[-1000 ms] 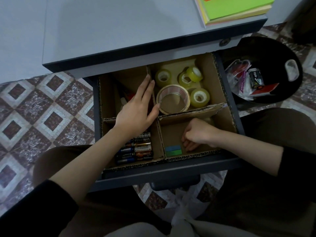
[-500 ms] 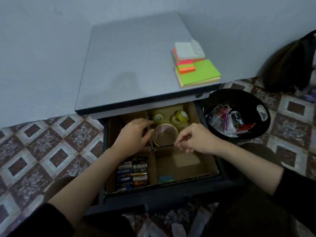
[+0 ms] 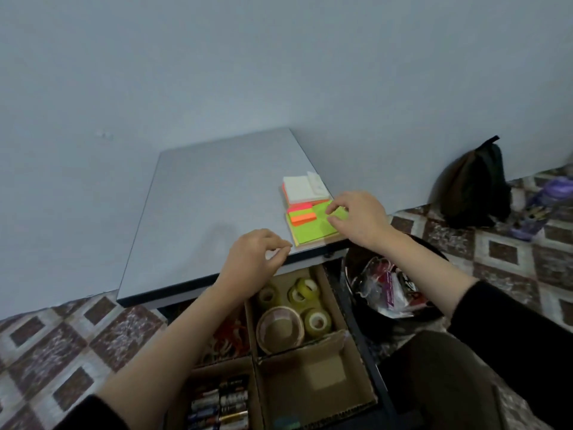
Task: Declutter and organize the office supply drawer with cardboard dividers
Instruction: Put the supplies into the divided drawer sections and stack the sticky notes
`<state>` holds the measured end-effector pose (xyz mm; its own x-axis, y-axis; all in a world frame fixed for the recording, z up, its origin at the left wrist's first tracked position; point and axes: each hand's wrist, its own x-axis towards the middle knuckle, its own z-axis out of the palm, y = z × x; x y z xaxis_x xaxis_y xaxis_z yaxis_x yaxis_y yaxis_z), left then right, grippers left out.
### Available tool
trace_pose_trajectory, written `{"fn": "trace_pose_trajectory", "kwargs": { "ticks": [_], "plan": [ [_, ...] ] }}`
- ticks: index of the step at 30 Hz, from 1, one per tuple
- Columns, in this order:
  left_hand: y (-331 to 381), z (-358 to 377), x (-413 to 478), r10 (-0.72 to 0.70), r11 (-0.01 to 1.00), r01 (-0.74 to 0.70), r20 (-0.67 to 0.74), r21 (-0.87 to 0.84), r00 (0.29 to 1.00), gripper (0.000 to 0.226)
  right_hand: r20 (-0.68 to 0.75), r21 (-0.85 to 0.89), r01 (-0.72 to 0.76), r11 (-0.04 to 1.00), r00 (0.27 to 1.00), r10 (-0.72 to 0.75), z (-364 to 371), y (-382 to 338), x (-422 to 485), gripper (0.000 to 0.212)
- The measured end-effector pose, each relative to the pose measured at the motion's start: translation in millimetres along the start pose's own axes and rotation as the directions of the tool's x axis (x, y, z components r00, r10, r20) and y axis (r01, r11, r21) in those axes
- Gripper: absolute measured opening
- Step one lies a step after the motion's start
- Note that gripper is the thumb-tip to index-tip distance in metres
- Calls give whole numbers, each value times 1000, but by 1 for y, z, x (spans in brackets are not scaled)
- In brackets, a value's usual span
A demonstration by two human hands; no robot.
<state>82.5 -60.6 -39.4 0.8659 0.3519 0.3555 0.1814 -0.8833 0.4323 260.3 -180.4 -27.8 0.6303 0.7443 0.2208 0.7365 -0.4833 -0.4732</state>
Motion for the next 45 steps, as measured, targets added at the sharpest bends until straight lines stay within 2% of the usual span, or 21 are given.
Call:
{"fn": "trace_pose_trajectory", "kwargs": {
  "ticks": [4,7,12,15,22,33,45],
  "plan": [
    [2,1,19,-80,997,80,-13,17,997,21,152,-130,63,989,987,-43,3,13,13,42],
    [4,3,32,-68,997,68,-12,34,998,24,186,-115,67,991,982,-44,4,18,13,59],
    [4,9,46,-59,990,50,65,132,996,29,232,-76,63,995,972,-44,4,20,8,74],
    [5,12,49,-48,983,39,45,179,998,26,236,-61,62,996,971,-46,4,21,5,81],
    [2,16,50,-44,979,44,-5,201,999,27,240,-41,60,997,970,-48,5,21,4,82],
    [2,22,60,-78,960,65,37,274,996,33,237,-24,54,998,970,-47,6,19,2,82],
    [0,24,60,-129,962,113,48,249,990,31,234,-12,46,999,971,-42,10,19,1,81]
  ]
}}
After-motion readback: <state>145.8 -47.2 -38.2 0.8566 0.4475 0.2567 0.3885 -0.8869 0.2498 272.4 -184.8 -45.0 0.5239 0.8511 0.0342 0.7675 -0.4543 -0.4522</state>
